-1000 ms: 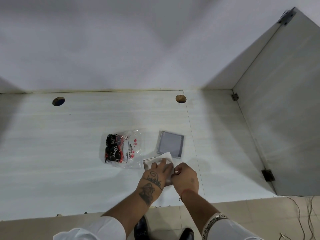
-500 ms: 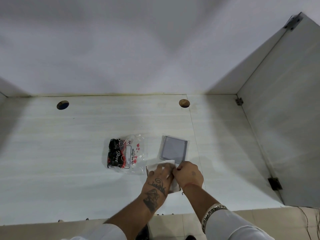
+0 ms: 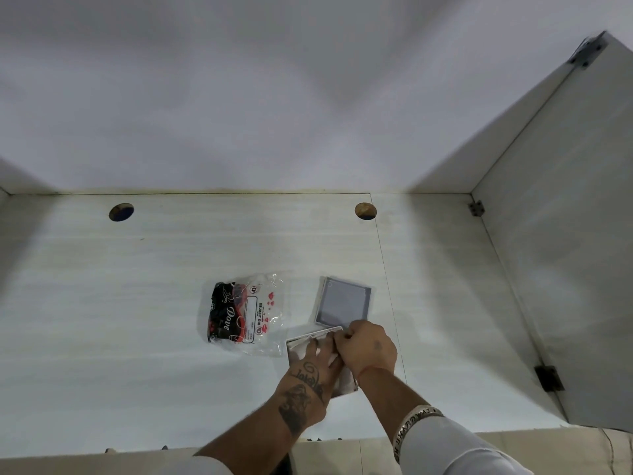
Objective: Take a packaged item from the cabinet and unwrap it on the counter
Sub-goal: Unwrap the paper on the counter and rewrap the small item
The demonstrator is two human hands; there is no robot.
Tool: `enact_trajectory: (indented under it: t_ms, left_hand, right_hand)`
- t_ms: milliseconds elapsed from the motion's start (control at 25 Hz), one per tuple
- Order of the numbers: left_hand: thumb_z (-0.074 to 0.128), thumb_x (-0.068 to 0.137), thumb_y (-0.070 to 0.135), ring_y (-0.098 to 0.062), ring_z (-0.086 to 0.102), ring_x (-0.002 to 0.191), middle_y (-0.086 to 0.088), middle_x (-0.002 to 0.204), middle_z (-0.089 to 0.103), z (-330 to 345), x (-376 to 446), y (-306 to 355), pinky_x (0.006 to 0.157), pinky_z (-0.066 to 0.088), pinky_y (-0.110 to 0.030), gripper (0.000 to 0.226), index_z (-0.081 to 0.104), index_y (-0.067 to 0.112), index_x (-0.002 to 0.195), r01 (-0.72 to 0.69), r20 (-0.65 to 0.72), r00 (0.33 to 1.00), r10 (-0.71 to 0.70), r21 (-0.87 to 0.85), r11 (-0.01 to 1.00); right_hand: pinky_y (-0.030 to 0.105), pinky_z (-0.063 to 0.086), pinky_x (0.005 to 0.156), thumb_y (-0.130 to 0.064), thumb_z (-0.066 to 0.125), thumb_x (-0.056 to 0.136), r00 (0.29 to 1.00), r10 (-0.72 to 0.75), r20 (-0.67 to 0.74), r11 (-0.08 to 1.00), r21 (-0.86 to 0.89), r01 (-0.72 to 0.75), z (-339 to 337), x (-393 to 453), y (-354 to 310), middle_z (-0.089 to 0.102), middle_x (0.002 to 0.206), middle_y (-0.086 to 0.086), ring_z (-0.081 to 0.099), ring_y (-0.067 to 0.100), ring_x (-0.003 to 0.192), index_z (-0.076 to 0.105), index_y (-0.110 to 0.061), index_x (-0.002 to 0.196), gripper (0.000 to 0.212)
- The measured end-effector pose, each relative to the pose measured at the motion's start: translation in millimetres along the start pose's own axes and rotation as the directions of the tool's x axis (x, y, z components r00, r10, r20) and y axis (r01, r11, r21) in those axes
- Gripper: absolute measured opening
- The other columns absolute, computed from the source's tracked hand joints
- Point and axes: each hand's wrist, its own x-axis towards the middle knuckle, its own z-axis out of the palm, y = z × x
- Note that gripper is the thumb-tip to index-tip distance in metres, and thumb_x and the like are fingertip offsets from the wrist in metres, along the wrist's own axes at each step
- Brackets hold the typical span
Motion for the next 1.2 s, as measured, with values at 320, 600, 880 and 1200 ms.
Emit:
enact_trajectory:
  t_ms: [320, 600, 880, 1200]
  left_hand:
    - [0.057, 0.092, 0.040, -0.041, 0.037, 0.144, -0.011, 0.164, 0.027, 11.9, 5.5, 5.1, 0.105, 0.037, -0.064, 0.060, 0.035, 0.033, 0.147, 0.025, -0.098, 0.995, -0.035, -0.094, 0.995]
    - [0.055, 0.093, 0.041, -0.038, 0.025, 0.149, -0.005, 0.165, 0.021, -3.1, 4.2, 13.8, 0.113, 0.023, -0.058, 0.067, 0.025, 0.038, 0.152, 0.105, -0.096, 0.989, -0.115, -0.102, 0.989]
    - [0.057, 0.082, 0.050, -0.023, 0.037, 0.140, 0.009, 0.158, 0.036, -9.3, 5.4, -15.4, 0.111, 0.035, -0.046, 0.060, 0.047, 0.039, 0.140, 0.014, -0.146, 0.988, -0.047, -0.216, 0.976]
    - [0.054, 0.101, 0.042, -0.030, 0.068, 0.098, -0.010, 0.106, 0.072, -65.7, 1.6, -21.6, 0.085, 0.054, -0.037, 0.034, 0.068, 0.012, 0.108, 0.006, 0.119, 0.866, -0.485, -0.974, -0.228]
  right_hand:
    - [0.031, 0.055, 0.062, -0.057, 0.068, 0.079, 0.974, 0.185, 0.129, 0.878, 0.424, -0.223, -3.5, 23.2, 35.8, 0.075, 0.087, 0.003, 0.072, 0.024, 0.075, 0.069, -0.021, 0.087, 0.037]
    - [0.041, 0.064, 0.074, -0.022, 0.064, 0.084, 0.974, 0.210, 0.084, 0.953, 0.207, -0.223, 6.8, 63.3, 27.4, 0.076, 0.103, 0.016, 0.074, 0.037, 0.088, 0.070, -0.008, 0.097, 0.020]
    - [0.048, 0.066, 0.075, -0.016, 0.069, 0.085, 0.977, 0.213, 0.002, 0.800, 0.574, -0.176, -23.0, 51.5, 7.2, 0.070, 0.084, 0.007, 0.073, 0.027, 0.064, 0.064, -0.007, 0.111, 0.028]
    - [0.033, 0.053, 0.054, -0.018, 0.068, 0.079, 0.829, -0.378, -0.412, 0.901, 0.041, 0.432, -52.4, -16.1, 0.2, 0.066, 0.086, -0.005, 0.065, 0.023, 0.070, 0.070, -0.023, 0.092, 0.014]
